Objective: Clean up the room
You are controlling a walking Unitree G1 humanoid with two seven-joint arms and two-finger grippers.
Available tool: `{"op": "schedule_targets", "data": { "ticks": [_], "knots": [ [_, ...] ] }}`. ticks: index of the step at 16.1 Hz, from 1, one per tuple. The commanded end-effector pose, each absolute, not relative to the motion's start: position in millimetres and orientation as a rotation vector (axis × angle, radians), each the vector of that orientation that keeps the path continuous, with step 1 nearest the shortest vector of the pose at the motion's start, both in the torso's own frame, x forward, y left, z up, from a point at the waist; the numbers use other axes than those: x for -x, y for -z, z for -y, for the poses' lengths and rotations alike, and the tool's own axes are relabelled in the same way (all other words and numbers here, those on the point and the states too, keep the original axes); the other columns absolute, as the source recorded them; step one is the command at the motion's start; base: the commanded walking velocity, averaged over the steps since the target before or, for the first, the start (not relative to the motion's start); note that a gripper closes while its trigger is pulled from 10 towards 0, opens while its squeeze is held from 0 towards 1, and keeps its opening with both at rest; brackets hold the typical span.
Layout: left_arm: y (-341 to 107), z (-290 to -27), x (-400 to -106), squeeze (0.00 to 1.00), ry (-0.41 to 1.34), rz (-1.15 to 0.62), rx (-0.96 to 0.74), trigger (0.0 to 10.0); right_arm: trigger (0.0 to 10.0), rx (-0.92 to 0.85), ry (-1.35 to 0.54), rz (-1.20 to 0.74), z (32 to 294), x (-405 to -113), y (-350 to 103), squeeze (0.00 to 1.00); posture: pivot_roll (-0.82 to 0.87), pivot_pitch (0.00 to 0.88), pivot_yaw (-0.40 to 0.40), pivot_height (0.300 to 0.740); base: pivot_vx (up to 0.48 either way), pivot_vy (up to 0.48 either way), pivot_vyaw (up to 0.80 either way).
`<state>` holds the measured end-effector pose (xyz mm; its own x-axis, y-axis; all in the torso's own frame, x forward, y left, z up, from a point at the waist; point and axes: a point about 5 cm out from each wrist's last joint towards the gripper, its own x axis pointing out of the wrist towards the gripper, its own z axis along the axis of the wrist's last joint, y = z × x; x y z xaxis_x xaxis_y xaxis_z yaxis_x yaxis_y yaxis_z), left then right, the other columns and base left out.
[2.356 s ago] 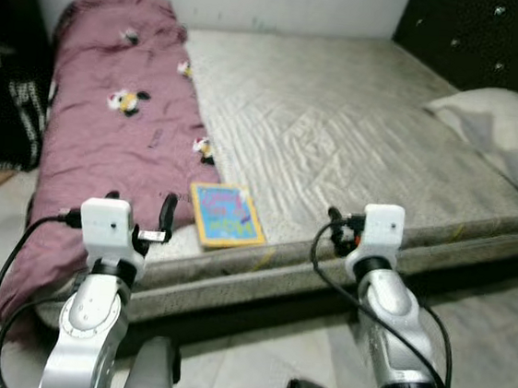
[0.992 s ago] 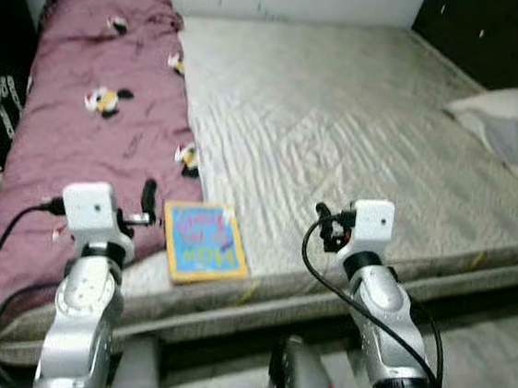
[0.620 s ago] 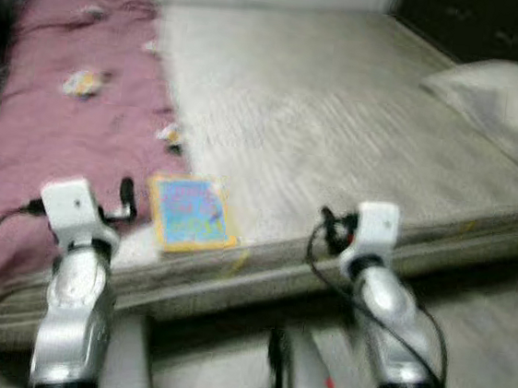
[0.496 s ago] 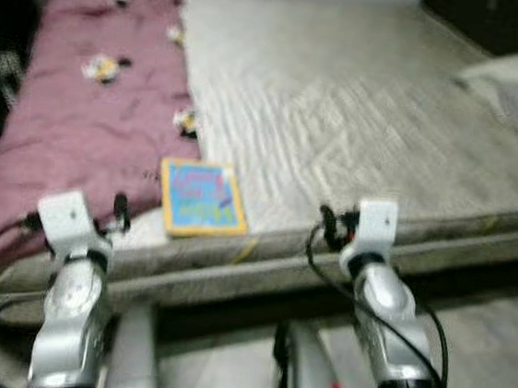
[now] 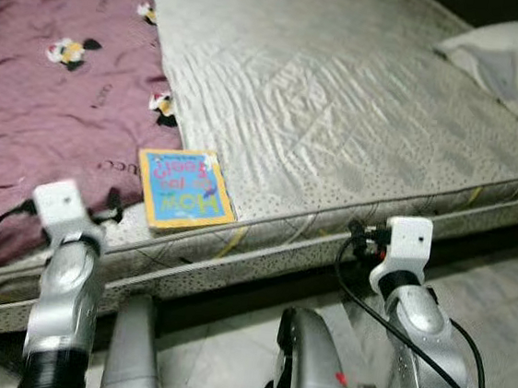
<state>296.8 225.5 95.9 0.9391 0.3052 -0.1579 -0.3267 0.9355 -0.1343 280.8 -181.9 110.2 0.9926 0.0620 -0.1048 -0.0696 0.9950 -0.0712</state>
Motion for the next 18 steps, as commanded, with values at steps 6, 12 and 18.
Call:
{"op": "schedule_targets", "data": {
  "ticks": [6, 12, 18],
  "knots": [
    [-82, -212, -324, 0.0, -0.234, -0.208, 0.194, 10.0, 10.0, 0.098, -0.041, -0.096, 188, -270, -117, 0.0, -0.15, 0.163, -0.019, 0.482, 0.0, 0.0, 0.0],
    [-66, -200, -326, 0.0, -0.202, -0.262, 0.242, 10.0, 10.0, 0.116, -0.053, -0.086, 187, -270, -120, 0.0, -0.16, 0.148, -0.027, 0.448, 0.0, 0.0, 0.0],
    [-67, -194, -336, 0.0, -0.11, -0.259, 0.332, 10.0, 10.0, 0.13, -0.05, -0.05, 185, -275, -126, 0.0, -0.17, 0.117, -0.019, 0.448, 0.0, 0.0, 0.0]
  ]
}}
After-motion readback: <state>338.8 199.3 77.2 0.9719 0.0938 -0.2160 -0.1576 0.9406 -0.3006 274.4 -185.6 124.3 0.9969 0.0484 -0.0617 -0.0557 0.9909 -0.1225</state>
